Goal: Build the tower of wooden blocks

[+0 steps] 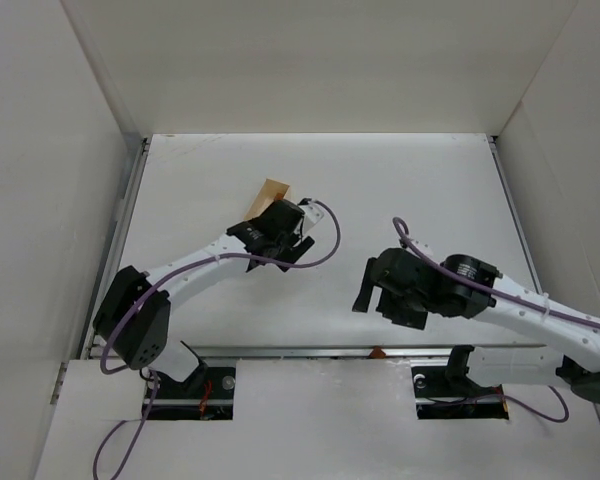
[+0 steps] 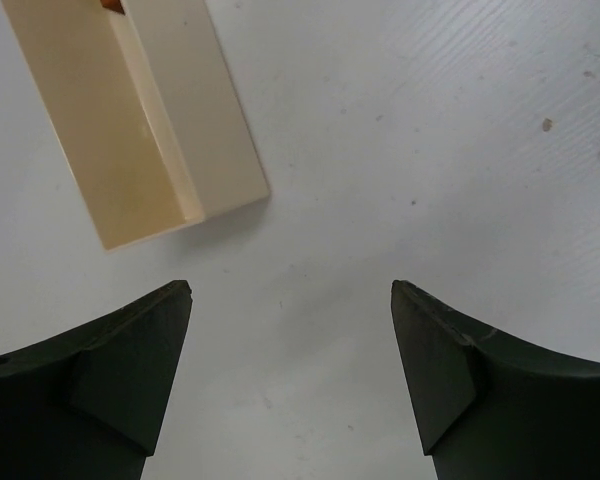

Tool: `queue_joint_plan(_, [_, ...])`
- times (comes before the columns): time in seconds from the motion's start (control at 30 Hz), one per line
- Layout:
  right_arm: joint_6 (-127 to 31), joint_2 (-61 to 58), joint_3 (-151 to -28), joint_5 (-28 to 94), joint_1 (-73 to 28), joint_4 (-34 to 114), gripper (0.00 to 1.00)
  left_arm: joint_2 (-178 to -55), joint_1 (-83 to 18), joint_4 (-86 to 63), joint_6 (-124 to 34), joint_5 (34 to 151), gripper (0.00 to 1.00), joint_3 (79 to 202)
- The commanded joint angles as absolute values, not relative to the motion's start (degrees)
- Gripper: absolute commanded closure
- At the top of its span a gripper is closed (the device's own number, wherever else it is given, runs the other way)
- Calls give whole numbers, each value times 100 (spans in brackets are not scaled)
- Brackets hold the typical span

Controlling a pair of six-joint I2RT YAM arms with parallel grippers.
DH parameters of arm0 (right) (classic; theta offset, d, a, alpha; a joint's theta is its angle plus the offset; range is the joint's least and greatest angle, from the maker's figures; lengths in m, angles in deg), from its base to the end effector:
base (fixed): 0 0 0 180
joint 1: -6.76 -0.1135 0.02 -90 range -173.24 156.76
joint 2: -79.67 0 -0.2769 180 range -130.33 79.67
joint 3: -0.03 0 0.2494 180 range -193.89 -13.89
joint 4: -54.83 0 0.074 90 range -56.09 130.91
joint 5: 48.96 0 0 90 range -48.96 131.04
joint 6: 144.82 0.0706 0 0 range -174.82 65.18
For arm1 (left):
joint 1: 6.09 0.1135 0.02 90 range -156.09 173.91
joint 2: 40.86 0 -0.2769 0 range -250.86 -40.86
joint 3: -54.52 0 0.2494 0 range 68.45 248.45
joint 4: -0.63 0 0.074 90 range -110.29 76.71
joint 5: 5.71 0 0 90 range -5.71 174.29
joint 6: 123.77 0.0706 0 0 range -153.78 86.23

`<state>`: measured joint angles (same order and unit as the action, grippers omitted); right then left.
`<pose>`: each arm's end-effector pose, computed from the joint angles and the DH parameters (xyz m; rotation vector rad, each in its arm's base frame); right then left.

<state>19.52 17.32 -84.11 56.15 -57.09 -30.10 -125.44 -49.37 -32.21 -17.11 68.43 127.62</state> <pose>0.0991 0.1600 0.3245 0.3311 2.6739 0.4733 0.2606 -0.2189 0.2404 1.0345 2.0648 0.0890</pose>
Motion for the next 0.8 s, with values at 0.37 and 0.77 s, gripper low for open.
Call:
queue_joint_plan(0.37, [2007,1684,-6364,4710,-5801,-2642,1,-12480,-4274,-3377,-2244,7075,22,12979])
queue_joint_plan(0.77, [1777,963,-5802,4956,-5801,-1553,8,-12532,-4274,-3377,-2296,7137,22,12979])
